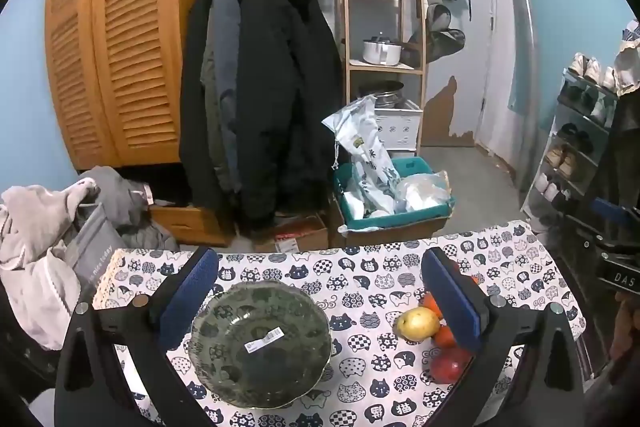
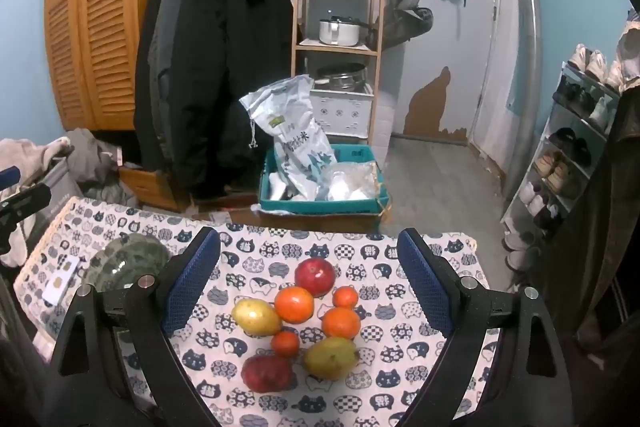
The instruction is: Organize fruits
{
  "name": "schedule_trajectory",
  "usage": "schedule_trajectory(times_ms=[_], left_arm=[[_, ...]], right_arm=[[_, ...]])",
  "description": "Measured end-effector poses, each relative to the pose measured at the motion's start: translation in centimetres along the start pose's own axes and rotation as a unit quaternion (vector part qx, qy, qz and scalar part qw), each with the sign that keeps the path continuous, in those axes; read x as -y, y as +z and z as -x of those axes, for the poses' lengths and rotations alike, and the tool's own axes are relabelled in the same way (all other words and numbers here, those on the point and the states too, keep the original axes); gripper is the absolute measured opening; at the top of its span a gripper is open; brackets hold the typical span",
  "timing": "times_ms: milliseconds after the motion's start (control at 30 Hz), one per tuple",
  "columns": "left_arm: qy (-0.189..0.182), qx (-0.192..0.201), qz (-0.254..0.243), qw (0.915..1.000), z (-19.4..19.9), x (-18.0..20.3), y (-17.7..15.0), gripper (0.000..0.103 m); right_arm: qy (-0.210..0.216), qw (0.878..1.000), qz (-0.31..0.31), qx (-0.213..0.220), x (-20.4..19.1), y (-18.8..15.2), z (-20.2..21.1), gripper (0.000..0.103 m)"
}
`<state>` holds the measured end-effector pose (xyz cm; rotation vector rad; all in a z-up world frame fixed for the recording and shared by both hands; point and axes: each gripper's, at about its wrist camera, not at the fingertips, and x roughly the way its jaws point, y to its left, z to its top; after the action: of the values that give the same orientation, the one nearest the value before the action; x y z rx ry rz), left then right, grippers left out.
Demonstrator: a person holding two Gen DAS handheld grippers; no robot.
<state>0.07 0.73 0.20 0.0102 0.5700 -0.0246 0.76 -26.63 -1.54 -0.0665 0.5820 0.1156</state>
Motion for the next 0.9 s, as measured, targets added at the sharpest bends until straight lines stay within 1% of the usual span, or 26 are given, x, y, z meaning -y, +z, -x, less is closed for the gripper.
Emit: schedule_trajectory(times_ms=[200, 567, 600, 900], left_arm=[[0.004, 0.001, -0.008, 1.0000, 0.0, 0.4, 0.0, 0.103], [0.014, 0.008, -0.003, 0.9999, 0.2, 0.1, -0.2, 0.103], [0.015, 0.008, -0.003, 0.9999, 0.1, 0.1, -0.2, 0.103], [0.016, 0.007, 0.000, 0.9999, 0.2, 0.0, -0.1, 0.103]], right_arm=[[-0.001, 1.000, 0.001, 0.000, 0.0, 0.0, 0.0, 0.089], [-0.005, 1.000, -0.004, 0.001, -0.2, -0.2, 0.2, 0.089], [-0.005, 1.000, -0.004, 0.001, 0.5, -0.1, 0.1, 0.089], [-0.007, 1.000, -0.003, 0.001, 0.7, -0.1, 0.1, 0.089]])
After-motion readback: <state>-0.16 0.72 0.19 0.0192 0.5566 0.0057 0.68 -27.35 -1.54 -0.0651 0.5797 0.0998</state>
